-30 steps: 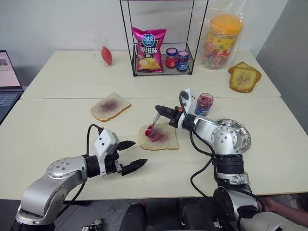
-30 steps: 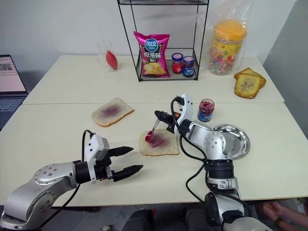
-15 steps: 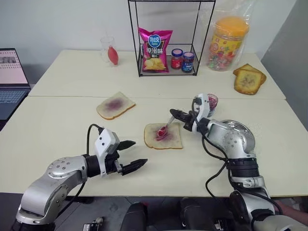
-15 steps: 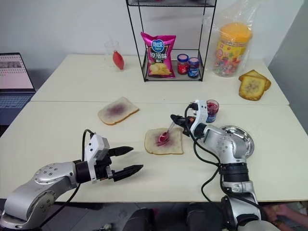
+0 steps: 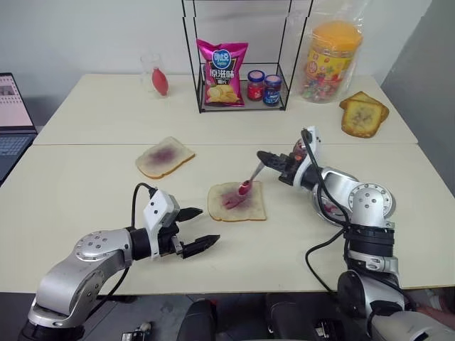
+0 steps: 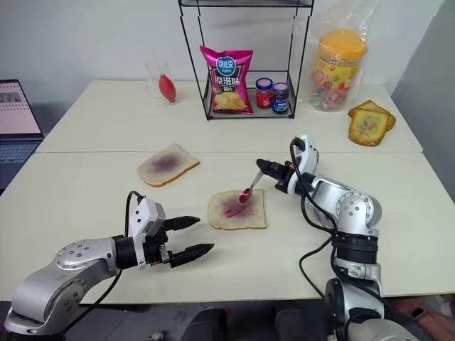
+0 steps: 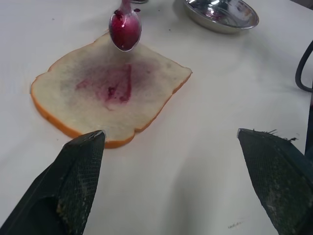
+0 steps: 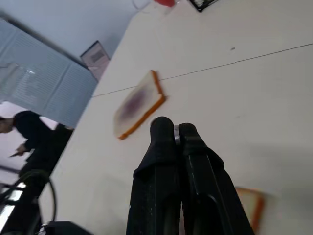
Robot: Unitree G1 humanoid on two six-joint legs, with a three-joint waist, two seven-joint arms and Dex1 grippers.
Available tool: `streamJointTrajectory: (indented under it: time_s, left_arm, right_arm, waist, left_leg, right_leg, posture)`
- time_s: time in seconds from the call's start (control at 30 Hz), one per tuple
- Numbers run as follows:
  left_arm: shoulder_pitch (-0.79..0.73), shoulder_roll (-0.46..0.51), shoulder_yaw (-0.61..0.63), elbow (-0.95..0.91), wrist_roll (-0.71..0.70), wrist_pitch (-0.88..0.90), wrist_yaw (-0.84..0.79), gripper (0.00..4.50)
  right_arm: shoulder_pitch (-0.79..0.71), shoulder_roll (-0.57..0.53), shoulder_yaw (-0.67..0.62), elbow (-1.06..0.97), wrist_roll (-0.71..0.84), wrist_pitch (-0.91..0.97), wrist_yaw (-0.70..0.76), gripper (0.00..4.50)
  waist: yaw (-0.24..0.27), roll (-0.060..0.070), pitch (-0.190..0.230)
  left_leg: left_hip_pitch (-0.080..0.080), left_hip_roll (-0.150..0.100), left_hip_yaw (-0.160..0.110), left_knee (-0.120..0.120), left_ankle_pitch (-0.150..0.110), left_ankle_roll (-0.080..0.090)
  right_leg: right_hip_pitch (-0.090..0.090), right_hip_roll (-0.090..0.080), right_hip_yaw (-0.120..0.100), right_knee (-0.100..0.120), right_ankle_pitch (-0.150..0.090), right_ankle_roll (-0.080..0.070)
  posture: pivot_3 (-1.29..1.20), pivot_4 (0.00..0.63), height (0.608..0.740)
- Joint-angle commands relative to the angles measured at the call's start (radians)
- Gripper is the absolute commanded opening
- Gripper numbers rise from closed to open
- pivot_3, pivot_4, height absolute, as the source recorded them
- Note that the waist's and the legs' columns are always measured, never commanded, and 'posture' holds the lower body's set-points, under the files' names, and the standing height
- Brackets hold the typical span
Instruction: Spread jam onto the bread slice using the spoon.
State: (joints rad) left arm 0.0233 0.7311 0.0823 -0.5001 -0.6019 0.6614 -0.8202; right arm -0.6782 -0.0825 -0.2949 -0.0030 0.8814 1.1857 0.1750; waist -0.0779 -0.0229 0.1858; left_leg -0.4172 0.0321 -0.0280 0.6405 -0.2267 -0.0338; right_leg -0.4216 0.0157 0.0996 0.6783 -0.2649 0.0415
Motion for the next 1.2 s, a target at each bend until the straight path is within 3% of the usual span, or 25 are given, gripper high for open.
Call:
streamJointTrajectory:
  time_s: [0.03,0.17,0.27,0.83,0.93,1.1,1.2]
  left_arm:
    - [0.002,0.005,0.009,-0.026,0.003,-0.019,-0.002,4.50]
    - [0.009,0.008,0.013,-0.031,0.001,-0.018,-0.002,4.50]
    - [0.007,0.009,0.012,-0.031,0.003,-0.018,-0.002,4.50]
    - [-0.022,0.005,-0.015,-0.007,0.013,-0.029,-0.025,4.50]
    - [-0.015,0.000,-0.036,-0.018,0.015,-0.030,-0.035,4.50]
    - [-0.084,-0.014,-0.071,0.020,0.024,-0.050,-0.054,4.50]
    - [-0.193,-0.034,-0.118,0.052,0.017,-0.051,-0.099,4.50]
  right_arm:
    - [0.039,0.066,0.037,-0.046,0.007,-0.007,-0.031,0.02]
    - [0.074,0.082,0.088,-0.032,-0.043,-0.048,-0.025,0.02]
    - [0.094,0.031,0.148,-0.001,-0.121,-0.104,0.018,0.02]
    - [0.048,-0.196,0.115,0.090,-0.177,-0.208,0.099,0.02]
    - [0.044,-0.186,0.062,0.031,-0.088,-0.145,0.086,0.02]
    - [0.032,-0.110,-0.118,-0.137,0.294,0.006,-0.026,0.02]
    - [0.108,-0.148,-0.170,-0.301,0.495,0.019,-0.147,0.02]
  waist:
    - [-0.005,0.000,0.000]
    - [-0.008,0.000,0.000]
    - [-0.007,0.000,0.000]
    - [0.001,0.000,0.000]
    - [0.003,0.000,0.000]
    - [0.002,0.000,0.000]
    - [0.006,0.000,0.000]
  left_leg:
    - [0.000,0.000,0.000,0.000,0.000,0.000]
    - [0.000,0.000,0.000,0.000,0.000,0.000]
    - [0.000,-0.001,0.001,0.001,0.000,0.000]
    - [0.000,-0.002,0.001,0.004,0.000,0.000]
    - [0.000,-0.002,0.001,0.004,0.000,0.000]
    - [-0.001,-0.002,0.001,0.003,0.000,0.000]
    - [-0.002,-0.001,-0.001,0.002,0.000,0.000]
  right_leg:
    - [0.000,0.000,0.000,0.000,0.000,0.000]
    - [0.000,0.000,0.000,0.000,0.000,0.000]
    - [0.000,-0.001,0.000,0.000,0.000,0.000]
    - [0.002,-0.002,0.001,-0.001,0.001,0.003]
    - [0.002,-0.002,0.001,-0.001,0.002,0.003]
    - [0.001,-0.001,0.001,-0.001,0.002,0.003]
    - [0.001,0.000,0.000,0.000,0.001,0.002]
  posture:
    - [0.00,0.150,0.740]
    - [0.00,0.150,0.740]
    - [0.00,0.150,0.740]
    - [0.00,0.150,0.740]
    - [0.00,0.150,0.740]
    - [0.00,0.150,0.740]
    - [0.00,0.150,0.740]
